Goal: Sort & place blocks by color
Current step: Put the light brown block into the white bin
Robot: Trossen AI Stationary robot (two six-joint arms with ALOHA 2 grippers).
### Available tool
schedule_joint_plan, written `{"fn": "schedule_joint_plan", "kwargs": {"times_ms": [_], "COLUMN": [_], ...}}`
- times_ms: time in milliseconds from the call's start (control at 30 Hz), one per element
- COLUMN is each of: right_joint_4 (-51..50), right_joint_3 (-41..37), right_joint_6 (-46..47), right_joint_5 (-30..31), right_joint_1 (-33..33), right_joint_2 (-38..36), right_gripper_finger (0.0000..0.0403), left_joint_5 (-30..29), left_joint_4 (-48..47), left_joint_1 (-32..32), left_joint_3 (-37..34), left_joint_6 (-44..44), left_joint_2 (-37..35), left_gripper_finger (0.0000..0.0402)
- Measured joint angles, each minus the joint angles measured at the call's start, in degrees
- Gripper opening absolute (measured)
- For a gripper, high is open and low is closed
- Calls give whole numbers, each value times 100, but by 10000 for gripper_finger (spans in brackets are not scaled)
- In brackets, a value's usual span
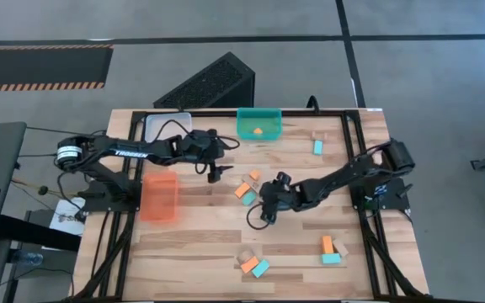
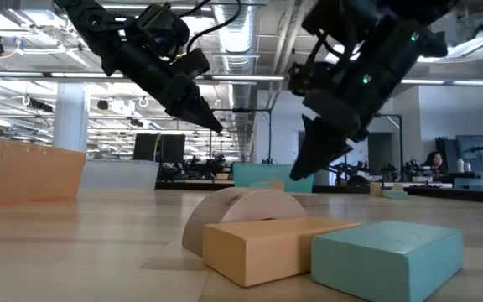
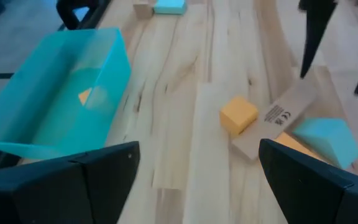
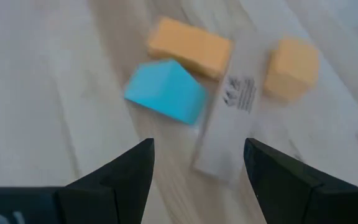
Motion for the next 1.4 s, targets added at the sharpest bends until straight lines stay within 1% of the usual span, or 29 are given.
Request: {"fn": "schedule_joint_plan", "kwargs": {"times_ms": [100, 300, 500, 600, 667, 800, 833, 900, 1033, 1133, 1200, 1267, 1333, 1400], "right_joint_4": [89, 258, 215, 168, 130, 155, 143, 81, 3, -88, -47, 42, 224, 415], "right_joint_3": [-5, 15, 22, 22, 25, 26, 22, 9, -19, -45, -20, -15, -22, -18], "right_joint_6": [381, 671, 767, 754, 714, 554, 505, 446, 234, 13, -226, -615, -1149, -1720], "right_joint_5": [70, 139, 90, -210, -405, -471, -512, -626, -613, -514, -315, -208, -52, 167], "right_joint_1": [-132, -233, -256, -323, -371, -420, -438, -461, -471, -485, -495, -514, -550, -590], "right_joint_2": [283, 657, 799, 790, 789, 785, 752, 681, 376, 42, -228, -423, -570, -702], "right_gripper_finger": [271, 271, 265, 237, 202, 123, 116, 116, 116, 116, 116, 119, 123, 122], "left_joint_5": [47, 15, 22, 125, 181, 454, 471, 489, 505, 838, 1162, 1335, 1257, 1218], "left_joint_4": [-81, -177, -591, -621, -272, 579, 696, 723, 697, 722, 889, 1241, 1645, 1830], "left_joint_1": [24, 64, 161, 251, 327, 480, 483, 478, 452, 453, 452, 427, 379, 363], "left_joint_3": [-9, 6, -7, -192, -529, -1145, -1246, -1339, -1408, -1412, -1412, -1412, -1410, -1414], "left_joint_6": [2, 2, -3, -64, -211, -660, -753, -807, -818, -903, -1148, -1741, -2569, -3342], "left_joint_2": [-53, -174, -595, -864, -1110, -1656, -1787, -2017, -2346, -2441, -2394, -2220, -1973, -1727], "left_gripper_finger": [318, 318, 318, 318, 318, 318, 318, 318, 318, 318, 318, 318, 318, 318]}}
